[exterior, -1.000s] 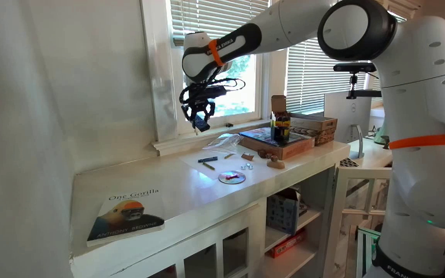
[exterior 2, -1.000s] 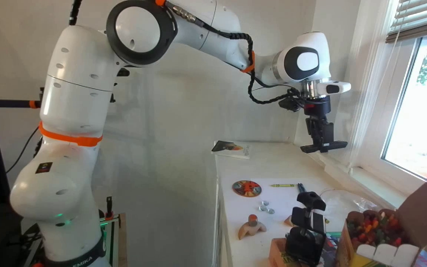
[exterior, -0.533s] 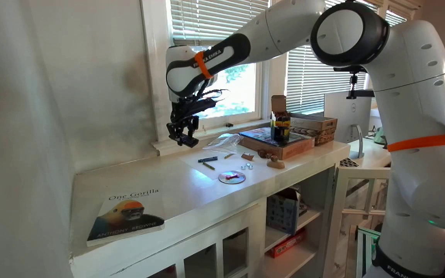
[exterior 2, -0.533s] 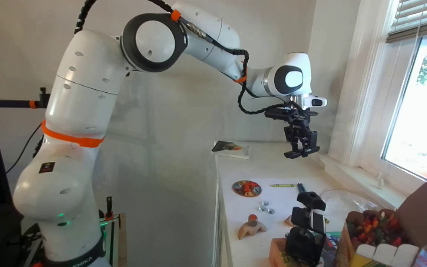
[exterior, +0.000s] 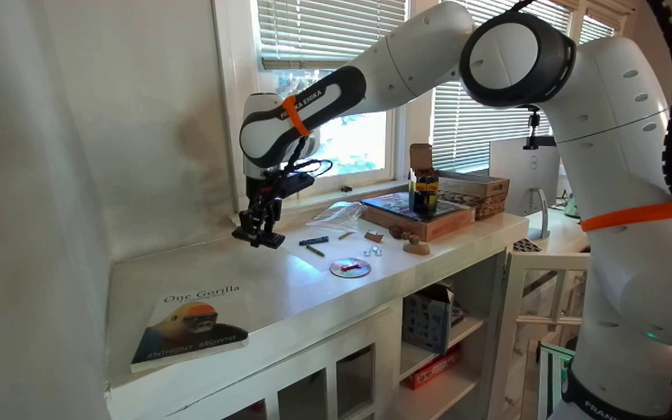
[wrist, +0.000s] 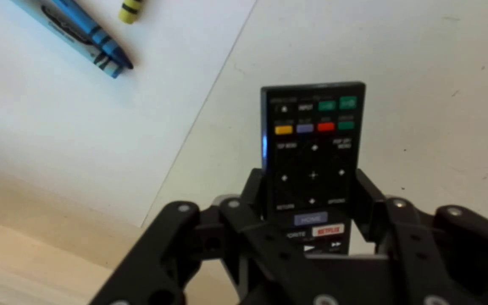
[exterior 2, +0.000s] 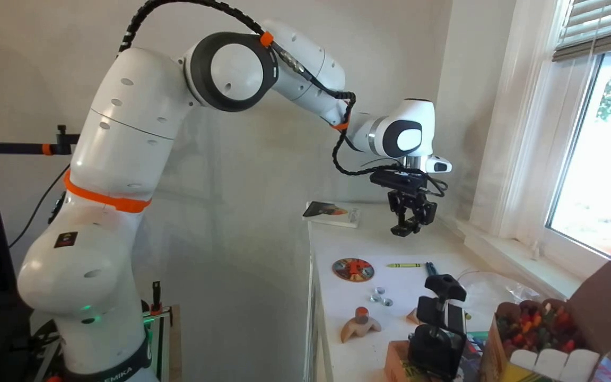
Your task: Remove the remote from the window sill
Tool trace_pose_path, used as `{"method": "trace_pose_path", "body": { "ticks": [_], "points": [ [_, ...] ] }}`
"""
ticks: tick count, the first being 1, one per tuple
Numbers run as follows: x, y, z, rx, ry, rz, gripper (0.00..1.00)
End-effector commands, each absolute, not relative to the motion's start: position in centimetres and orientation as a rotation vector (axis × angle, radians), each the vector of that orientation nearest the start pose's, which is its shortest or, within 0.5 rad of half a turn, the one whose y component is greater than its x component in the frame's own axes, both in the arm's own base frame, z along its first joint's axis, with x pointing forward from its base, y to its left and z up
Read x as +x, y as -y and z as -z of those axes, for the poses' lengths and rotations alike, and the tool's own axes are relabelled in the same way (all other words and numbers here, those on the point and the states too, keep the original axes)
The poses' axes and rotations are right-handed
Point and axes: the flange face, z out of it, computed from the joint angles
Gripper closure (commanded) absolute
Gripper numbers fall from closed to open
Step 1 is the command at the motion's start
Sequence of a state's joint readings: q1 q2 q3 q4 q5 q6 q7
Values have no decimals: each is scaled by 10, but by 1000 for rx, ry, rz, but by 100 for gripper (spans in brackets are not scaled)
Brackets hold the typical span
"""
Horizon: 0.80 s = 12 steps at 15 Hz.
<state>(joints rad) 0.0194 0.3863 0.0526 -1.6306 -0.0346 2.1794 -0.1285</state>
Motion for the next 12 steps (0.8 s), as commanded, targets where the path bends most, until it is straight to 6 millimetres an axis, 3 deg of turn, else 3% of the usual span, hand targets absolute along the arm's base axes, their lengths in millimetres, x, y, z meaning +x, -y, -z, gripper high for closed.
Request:
{"method": "trace_pose_path", "body": {
  "ticks": [1,12],
  "points": [
    [680,-43,-413,-3127,338,256,73],
    [688,-57,-363,-3070,521,144,73]
  ]
}}
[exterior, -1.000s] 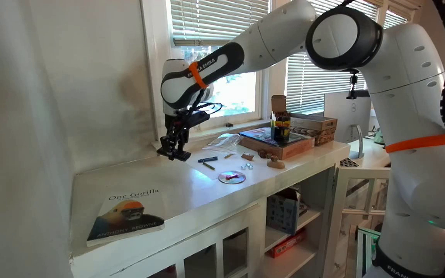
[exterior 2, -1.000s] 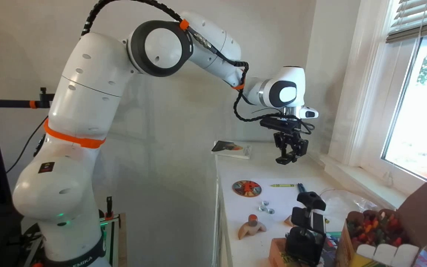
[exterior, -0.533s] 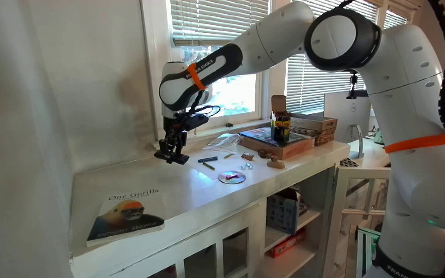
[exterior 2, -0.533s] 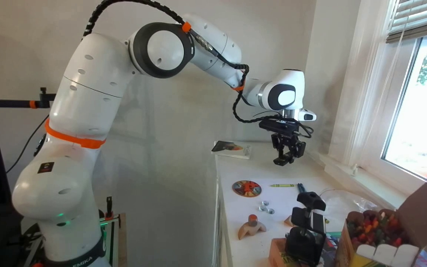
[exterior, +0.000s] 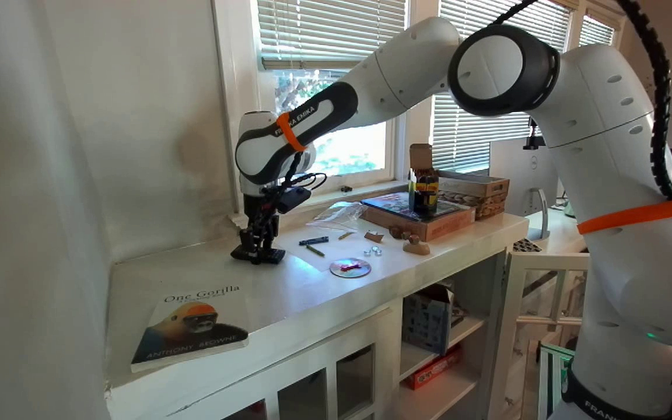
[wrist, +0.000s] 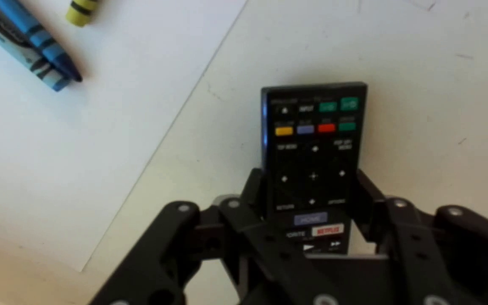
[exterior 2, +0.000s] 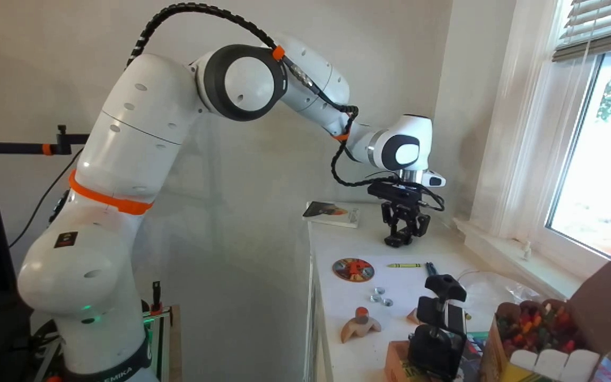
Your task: Remove the remote from the window sill
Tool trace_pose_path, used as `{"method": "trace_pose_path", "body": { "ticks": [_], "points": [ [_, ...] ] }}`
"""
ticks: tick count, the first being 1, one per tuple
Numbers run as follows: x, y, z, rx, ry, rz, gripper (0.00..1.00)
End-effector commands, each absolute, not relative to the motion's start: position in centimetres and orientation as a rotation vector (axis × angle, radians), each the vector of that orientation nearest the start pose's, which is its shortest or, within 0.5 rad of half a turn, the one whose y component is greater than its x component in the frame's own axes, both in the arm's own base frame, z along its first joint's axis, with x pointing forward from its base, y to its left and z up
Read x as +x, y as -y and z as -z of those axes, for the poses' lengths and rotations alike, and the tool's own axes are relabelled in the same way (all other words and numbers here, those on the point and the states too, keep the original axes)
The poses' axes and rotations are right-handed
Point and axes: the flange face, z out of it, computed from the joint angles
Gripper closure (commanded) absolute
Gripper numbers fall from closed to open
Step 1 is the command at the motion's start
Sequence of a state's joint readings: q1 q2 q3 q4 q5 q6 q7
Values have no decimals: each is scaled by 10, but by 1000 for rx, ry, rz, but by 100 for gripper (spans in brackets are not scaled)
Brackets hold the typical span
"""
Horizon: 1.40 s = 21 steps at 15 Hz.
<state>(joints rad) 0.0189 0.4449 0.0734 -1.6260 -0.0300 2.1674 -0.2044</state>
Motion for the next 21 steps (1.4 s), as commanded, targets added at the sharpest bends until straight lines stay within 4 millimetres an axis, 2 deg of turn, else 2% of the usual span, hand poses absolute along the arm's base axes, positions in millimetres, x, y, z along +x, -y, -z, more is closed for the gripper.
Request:
{"method": "trace_pose_path", "body": {
  "ticks": [1,4,5,6,9,12,15,21],
  "points": [
    [689,-56,-366,-3070,533,155,73],
    [688,-57,-369,-3068,556,150,73],
    [687,-58,-370,-3065,559,141,23],
    [687,-58,-371,-3065,560,142,23],
    [684,-62,-382,-3087,549,158,2],
    [679,-69,-398,-3101,541,155,0],
    [661,-79,-420,-3103,472,90,0],
    [632,-78,-479,-3167,145,83,0]
  ]
}}
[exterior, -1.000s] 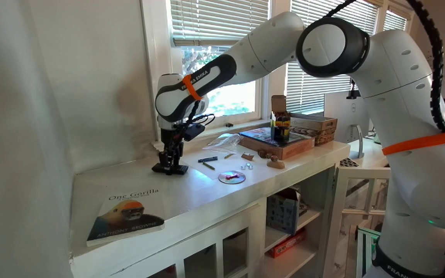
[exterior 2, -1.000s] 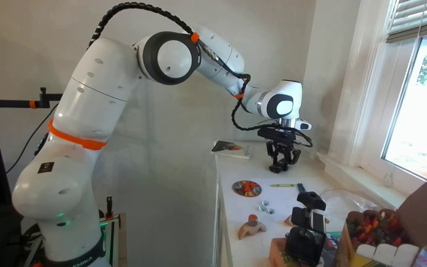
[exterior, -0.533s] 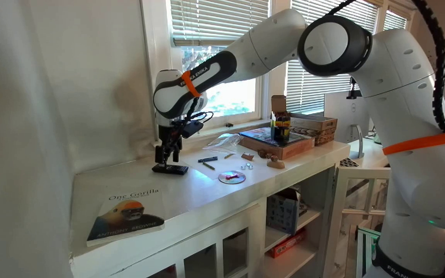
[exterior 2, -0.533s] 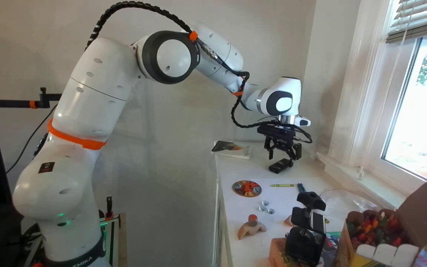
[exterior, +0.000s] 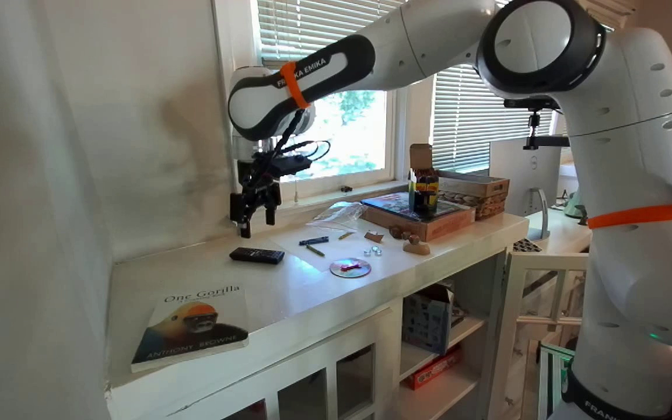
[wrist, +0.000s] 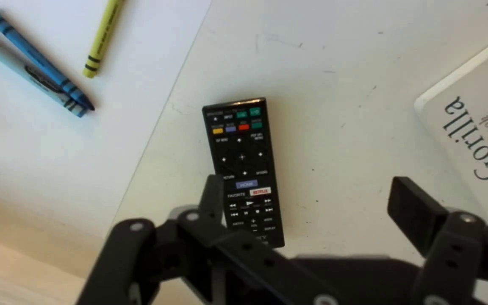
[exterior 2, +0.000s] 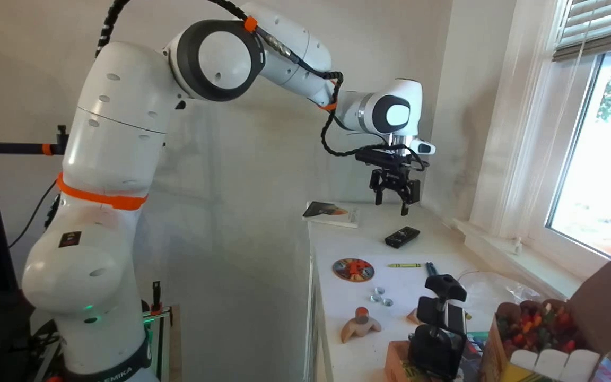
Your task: Remove the remote from the window sill
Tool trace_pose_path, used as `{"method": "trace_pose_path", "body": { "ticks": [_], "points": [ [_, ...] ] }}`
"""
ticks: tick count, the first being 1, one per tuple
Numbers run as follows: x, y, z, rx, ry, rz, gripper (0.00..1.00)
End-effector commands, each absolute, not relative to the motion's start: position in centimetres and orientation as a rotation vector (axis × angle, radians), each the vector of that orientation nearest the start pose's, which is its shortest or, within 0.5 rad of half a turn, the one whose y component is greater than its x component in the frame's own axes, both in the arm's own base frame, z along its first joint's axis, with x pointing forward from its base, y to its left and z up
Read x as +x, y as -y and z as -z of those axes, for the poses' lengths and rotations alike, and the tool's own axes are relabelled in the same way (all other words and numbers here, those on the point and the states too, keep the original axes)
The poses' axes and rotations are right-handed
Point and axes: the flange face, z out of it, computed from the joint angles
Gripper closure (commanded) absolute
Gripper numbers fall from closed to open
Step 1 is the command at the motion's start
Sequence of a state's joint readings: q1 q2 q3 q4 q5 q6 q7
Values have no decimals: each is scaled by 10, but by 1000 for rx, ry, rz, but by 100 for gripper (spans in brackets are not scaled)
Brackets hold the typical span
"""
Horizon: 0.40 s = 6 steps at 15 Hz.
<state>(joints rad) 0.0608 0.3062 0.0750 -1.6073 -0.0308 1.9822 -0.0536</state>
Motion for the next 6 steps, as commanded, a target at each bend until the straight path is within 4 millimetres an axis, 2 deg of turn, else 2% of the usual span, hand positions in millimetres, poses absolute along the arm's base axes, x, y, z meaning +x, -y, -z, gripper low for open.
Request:
{"method": "trace_pose_path", "body": {
  "ticks": [1,2,3,6],
  "points": [
    [628,-76,-485,-3177,82,77,0],
    [624,-74,-492,-3181,16,53,0],
    [639,-78,-486,-3155,128,94,0],
    [631,-74,-498,-3162,50,84,0]
  ]
}}
